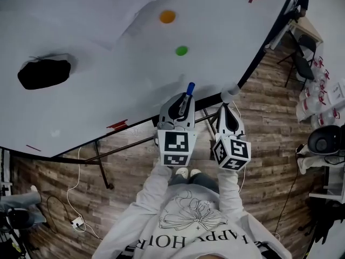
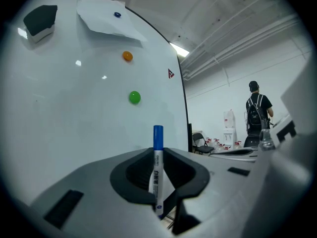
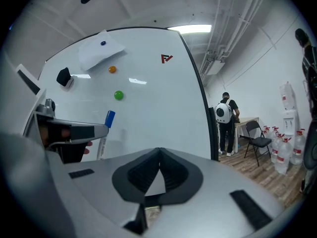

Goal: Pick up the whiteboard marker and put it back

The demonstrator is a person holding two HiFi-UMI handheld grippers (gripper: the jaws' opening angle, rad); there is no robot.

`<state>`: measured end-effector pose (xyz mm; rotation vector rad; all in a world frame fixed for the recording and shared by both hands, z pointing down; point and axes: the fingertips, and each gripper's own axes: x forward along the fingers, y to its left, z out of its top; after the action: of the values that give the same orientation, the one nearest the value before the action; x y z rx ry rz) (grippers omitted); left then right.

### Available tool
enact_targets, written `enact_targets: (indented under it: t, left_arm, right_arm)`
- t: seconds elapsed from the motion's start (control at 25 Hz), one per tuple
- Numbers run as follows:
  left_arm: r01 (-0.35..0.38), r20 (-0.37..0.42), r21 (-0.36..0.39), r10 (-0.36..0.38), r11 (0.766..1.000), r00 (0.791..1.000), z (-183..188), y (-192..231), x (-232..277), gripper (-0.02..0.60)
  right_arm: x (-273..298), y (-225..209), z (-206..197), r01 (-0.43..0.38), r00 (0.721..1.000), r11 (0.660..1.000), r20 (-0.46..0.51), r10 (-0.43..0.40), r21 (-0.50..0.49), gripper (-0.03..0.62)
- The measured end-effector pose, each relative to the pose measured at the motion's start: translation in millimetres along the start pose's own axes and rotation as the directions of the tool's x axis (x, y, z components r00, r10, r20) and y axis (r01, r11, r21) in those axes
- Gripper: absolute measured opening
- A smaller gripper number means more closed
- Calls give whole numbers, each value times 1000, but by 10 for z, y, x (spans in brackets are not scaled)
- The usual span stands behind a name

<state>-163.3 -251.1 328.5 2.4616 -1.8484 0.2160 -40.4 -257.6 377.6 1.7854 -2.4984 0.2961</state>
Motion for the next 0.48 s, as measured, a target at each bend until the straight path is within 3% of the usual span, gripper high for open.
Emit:
enact_targets:
  t: [0.48]
  left_arm:
    - [100,3,-25,-100,995,995,20,-415,452,58]
  right_arm:
    - [-34,-498,-30,78,997,997,-12,-78,3,3]
